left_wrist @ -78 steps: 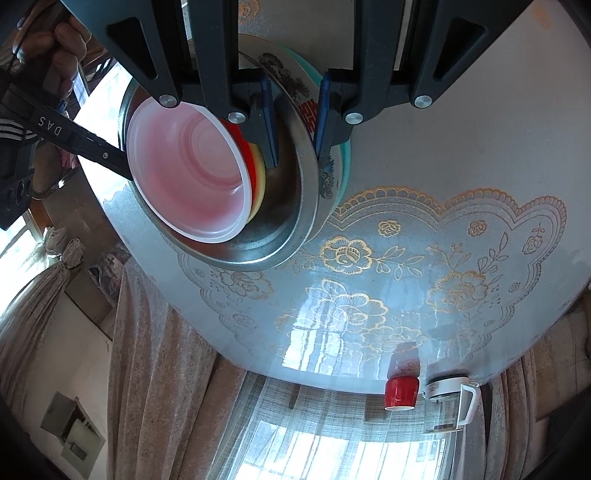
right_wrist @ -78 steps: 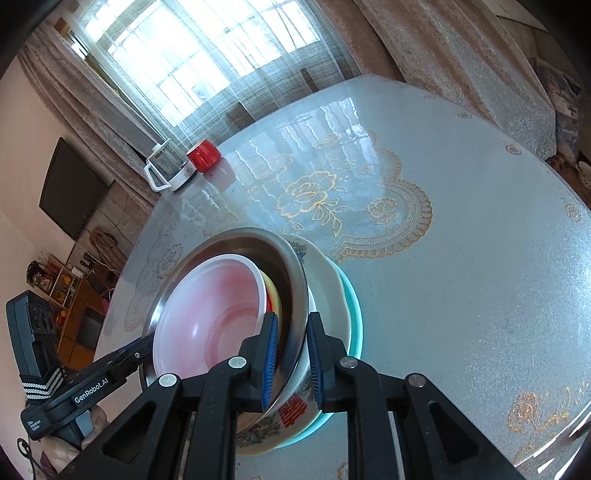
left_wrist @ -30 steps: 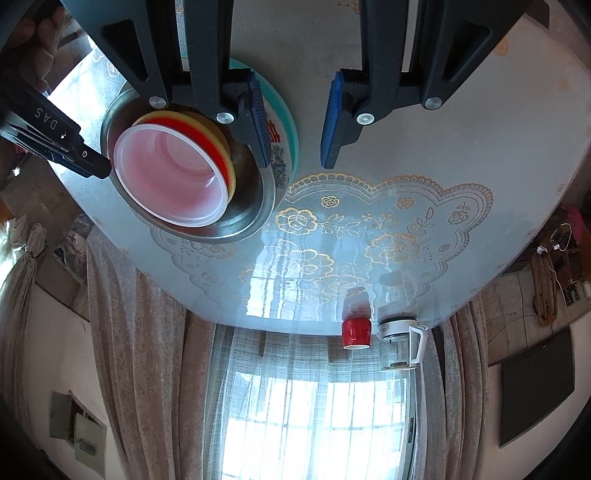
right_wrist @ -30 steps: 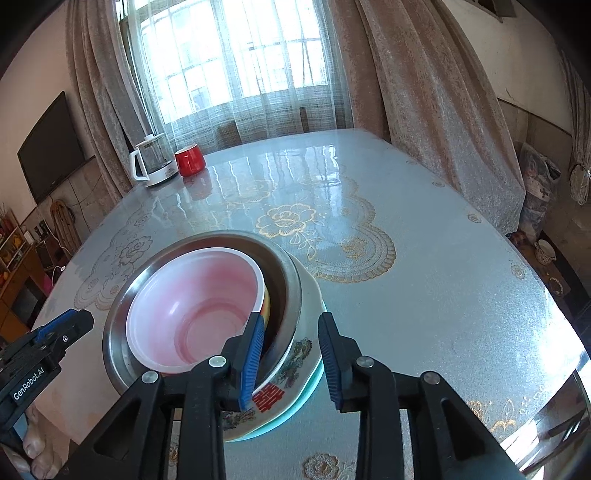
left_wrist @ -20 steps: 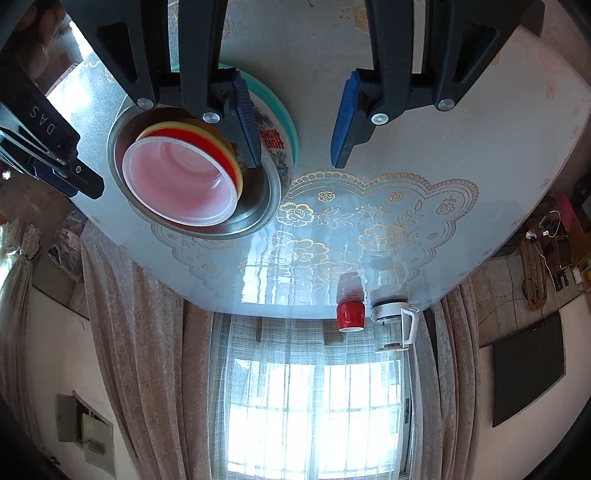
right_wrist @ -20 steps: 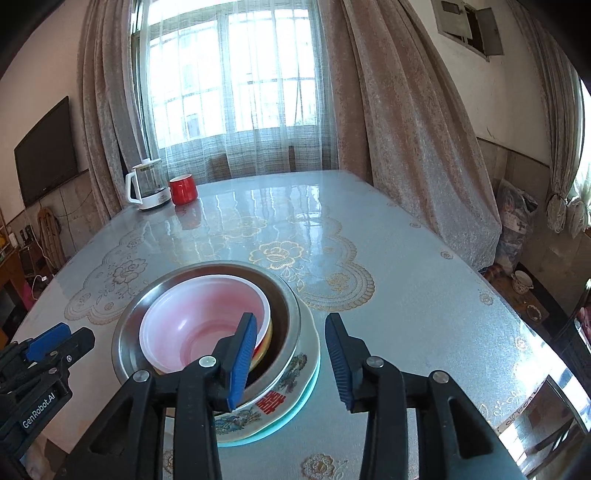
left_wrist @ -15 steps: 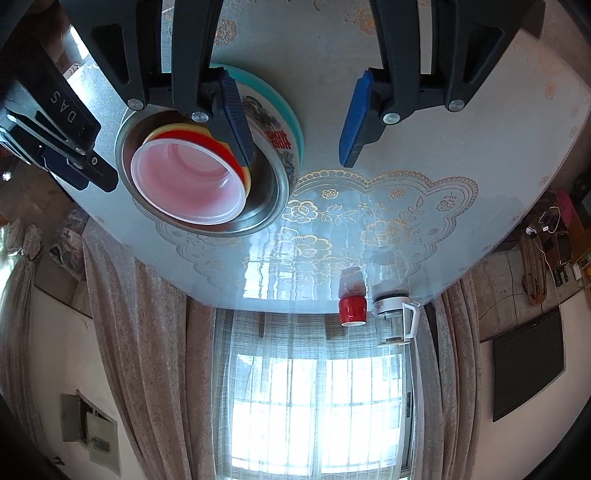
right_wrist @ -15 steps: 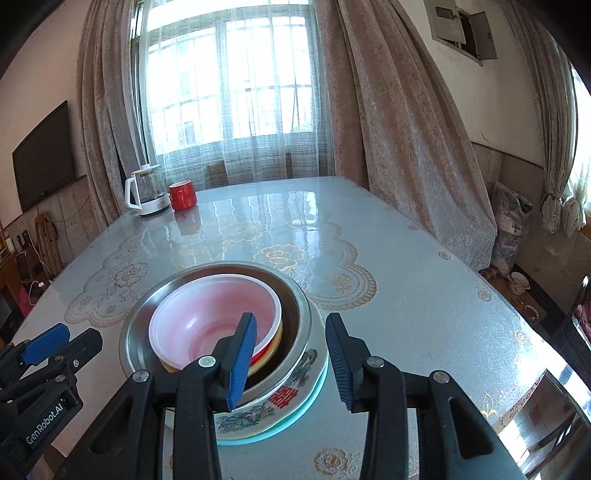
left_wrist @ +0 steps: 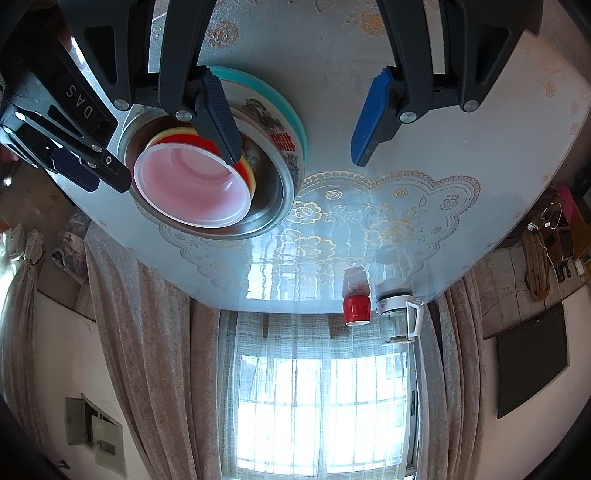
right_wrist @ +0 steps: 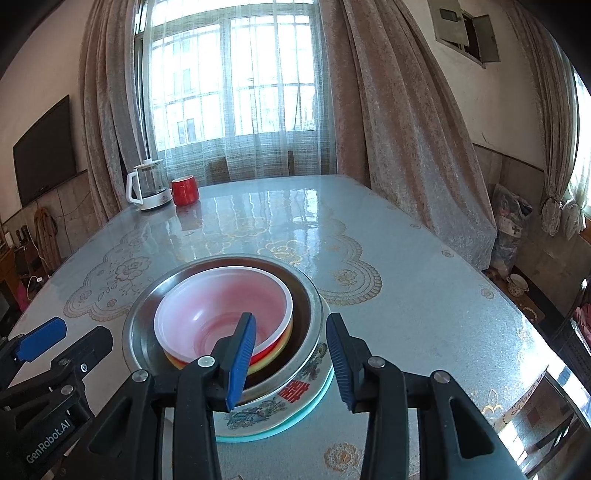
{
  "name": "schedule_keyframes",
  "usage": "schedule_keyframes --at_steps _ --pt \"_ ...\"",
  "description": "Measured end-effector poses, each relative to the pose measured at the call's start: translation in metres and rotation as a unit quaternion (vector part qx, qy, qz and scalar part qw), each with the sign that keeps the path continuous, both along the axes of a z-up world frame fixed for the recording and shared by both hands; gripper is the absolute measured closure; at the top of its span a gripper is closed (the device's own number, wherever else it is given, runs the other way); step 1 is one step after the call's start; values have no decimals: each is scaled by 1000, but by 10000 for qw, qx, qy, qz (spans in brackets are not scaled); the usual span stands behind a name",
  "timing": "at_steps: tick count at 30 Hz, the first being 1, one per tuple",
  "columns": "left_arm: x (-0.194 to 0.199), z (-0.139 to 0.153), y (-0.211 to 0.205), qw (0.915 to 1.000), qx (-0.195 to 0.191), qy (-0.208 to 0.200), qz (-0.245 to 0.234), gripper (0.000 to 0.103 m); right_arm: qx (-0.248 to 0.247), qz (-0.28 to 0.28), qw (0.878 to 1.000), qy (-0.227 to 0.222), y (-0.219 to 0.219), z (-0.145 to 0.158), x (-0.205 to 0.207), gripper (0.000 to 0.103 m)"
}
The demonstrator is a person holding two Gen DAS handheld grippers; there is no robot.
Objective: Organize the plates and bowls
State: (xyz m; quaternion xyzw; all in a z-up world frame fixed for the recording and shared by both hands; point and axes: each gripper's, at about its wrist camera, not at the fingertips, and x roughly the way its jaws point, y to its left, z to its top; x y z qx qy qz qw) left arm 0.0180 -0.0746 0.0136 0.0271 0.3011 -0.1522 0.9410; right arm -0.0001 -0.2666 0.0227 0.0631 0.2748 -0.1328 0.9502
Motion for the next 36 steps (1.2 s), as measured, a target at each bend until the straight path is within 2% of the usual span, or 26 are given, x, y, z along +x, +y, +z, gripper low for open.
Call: schedule_keyframes --at_steps 11,14,36 --pt "1 0 3 10000 -18 -31 26 37 -9 116 9999 29 5 0 5 63" --pt "1 0 3 10000 -30 -48 26 33 -16 125 9999 20 6 0 5 63" --pt "1 5 1 9999 -15 -98 25 31 -23 139 9999 18 7 2 8 63"
